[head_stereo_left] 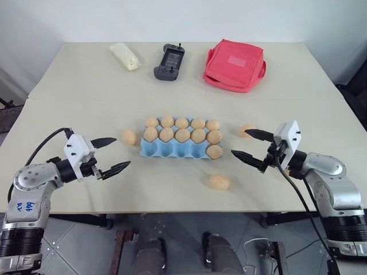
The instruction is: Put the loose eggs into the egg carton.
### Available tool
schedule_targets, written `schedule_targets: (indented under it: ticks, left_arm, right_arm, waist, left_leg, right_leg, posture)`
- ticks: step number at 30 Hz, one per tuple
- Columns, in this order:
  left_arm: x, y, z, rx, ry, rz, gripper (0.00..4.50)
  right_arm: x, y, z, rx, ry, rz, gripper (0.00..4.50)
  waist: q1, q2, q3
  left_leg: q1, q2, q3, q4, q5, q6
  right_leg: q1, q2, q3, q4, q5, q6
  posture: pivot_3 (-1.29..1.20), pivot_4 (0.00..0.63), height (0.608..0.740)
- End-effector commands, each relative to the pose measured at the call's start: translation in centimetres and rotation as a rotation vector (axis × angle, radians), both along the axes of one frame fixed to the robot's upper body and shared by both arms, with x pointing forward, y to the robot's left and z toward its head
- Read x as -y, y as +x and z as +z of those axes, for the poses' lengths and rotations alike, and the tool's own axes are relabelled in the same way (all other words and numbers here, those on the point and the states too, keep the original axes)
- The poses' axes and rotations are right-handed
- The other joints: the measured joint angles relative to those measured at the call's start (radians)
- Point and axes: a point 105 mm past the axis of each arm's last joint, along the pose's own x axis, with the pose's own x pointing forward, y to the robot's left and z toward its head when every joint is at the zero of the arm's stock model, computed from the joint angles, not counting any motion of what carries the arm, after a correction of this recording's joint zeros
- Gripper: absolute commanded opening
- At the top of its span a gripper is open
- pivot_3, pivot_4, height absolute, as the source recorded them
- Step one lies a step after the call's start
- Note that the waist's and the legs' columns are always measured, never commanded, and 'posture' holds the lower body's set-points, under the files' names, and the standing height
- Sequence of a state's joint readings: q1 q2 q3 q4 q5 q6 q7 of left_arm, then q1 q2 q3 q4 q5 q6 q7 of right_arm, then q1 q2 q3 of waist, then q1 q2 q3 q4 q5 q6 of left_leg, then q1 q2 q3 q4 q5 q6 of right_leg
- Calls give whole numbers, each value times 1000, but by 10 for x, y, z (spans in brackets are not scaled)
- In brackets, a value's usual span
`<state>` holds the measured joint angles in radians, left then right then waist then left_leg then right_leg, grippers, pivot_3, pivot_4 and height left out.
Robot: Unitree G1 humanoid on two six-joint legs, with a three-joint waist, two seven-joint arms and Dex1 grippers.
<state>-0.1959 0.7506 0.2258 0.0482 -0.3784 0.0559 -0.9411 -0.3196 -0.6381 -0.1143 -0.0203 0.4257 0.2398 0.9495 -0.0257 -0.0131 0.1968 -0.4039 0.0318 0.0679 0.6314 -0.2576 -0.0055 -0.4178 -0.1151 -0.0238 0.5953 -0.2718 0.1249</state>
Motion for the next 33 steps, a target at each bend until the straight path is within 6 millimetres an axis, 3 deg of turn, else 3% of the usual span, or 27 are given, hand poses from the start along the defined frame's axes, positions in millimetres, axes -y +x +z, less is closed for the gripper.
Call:
schedule_targets:
  ticks: [1, 4, 10, 15, 19, 25, 33]
  left_arm:
    - [5, 1, 12, 37, -18, -17, 4481]
    - [17, 3, 14, 46, -21, -60, 4481]
    - [71, -9, 0, -5, 21, -307, 4481]
    - [98, -18, -13, -38, 61, -466, 4481]
    - [104, -13, -9, -57, 11, -491, 4481]
    - [105, -5, -5, -47, 28, -509, 4481]
    - [99, -9, -7, -43, 39, -486, 4481]
  right_arm:
    - [6, -4, 12, 51, 28, -31, 4500]
    - [22, -6, 21, 78, 73, -126, 4500]
    - [76, -33, 20, 112, 114, -417, 4500]
    - [119, -69, 3, 116, 139, -673, 4500]
    - [129, -84, -24, 73, 148, -777, 4500]
    - [130, -71, -36, 40, 174, -789, 4500]
    - [133, -32, -52, -61, 172, -736, 4500]
  waist:
    - [0, 0, 0]
    - [3, 0, 0]
    - [29, 0, 0]
    - [30, 0, 0]
    - [19, 0, 0]
    - [-3, 0, 0]
    - [-2, 0, 0]
  left_leg:
    - [0, 0, 0, 0, 0, 0]
    - [0, 0, 1, 0, 0, 0]
    - [0, 0, 4, 2, 0, 0]
    - [1, -1, 4, 2, 0, 0]
    - [2, -1, 5, 4, 0, 0]
    - [6, 0, 7, 5, 1, 0]
    - [7, 0, 11, 5, 6, 7]
  right_leg:
    - [0, 0, 0, 0, 0, 0]
    - [0, 0, -1, 1, 0, 0]
    - [0, 0, -2, 1, 0, 0]
    - [2, 1, -2, 1, 0, 0]
    - [3, 3, -1, 1, 2, -2]
    - [7, 4, 1, -3, 4, -12]
    - [7, 2, 6, -4, 6, -12]
  posture:
    - [0, 150, 740]
    - [0, 150, 740]
    - [0, 150, 740]
    - [0, 150, 740]
    - [0, 150, 740]
    - [0, 150, 740]
    - [0, 150, 740]
